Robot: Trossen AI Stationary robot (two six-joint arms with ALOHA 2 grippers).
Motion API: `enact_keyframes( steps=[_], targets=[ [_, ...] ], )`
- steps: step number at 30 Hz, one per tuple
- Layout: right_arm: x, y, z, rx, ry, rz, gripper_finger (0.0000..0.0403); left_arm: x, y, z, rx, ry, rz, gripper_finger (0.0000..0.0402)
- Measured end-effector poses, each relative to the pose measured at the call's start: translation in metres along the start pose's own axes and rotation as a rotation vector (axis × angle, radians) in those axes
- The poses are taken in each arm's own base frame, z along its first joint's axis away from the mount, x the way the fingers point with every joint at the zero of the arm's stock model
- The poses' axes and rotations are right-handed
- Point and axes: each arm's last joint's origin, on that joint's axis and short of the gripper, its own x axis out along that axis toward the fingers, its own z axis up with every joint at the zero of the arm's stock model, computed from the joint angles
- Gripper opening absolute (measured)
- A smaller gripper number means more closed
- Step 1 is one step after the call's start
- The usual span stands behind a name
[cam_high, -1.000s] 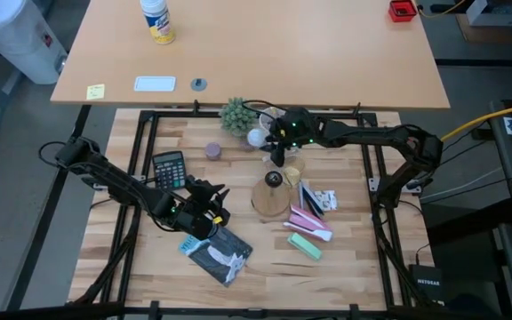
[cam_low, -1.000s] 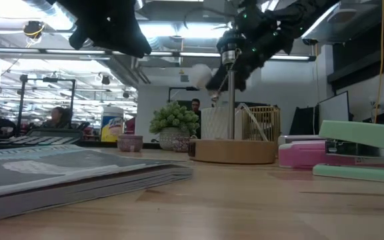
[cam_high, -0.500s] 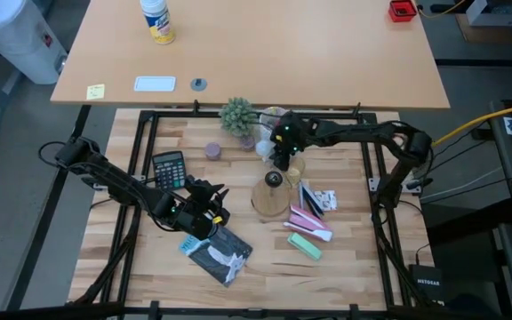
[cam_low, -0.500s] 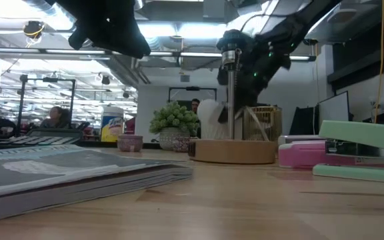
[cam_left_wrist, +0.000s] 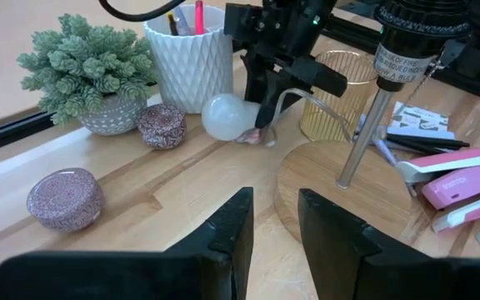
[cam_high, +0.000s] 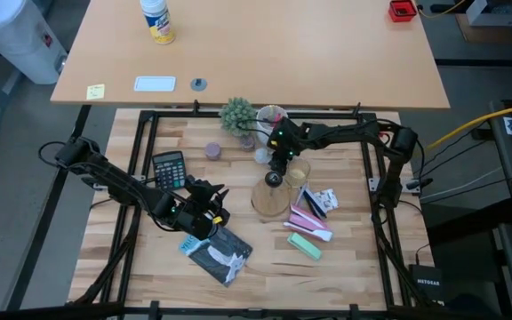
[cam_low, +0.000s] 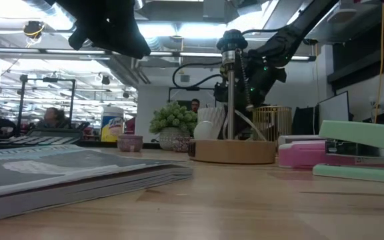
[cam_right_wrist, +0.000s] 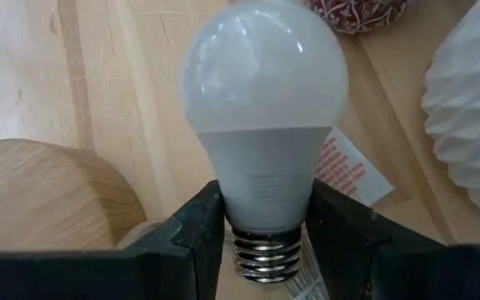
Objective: Screw lightbulb
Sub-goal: Remove the lightbulb from the lamp, then return to Home Position
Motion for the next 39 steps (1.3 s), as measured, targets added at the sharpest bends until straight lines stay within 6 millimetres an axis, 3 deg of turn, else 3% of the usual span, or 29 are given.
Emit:
enact_keyframes(
  steps=[5, 16, 23, 31, 39],
  targets=[
    [0.0, 0.0, 0.0, 0.005, 0.002, 0.0, 0.0172, 0.0, 0.0, 0.0, -0.001, 0.0, 0.0, 0.0088],
    [0.001, 0.003, -0.002, 0.085, 0.012, 0.106, 0.0298, 0.0, 0.0, 0.0, -0.003, 0.0, 0.0, 0.0088],
    [-0.009, 0.008, 0.002, 0.164, 0.004, 0.233, 0.0321, -0.001, 0.0, 0.001, -0.013, -0.003, -0.005, 0.0088],
    [-0.057, 0.021, 0.019, 0.108, -0.137, 0.225, 0.0321, -0.012, 0.009, 0.019, -0.047, -0.028, -0.038, 0.0088],
    [-0.138, 0.043, 0.032, 0.013, -0.378, 0.203, 0.0321, -0.038, 0.035, 0.057, -0.042, -0.091, -0.102, 0.0088]
  ],
)
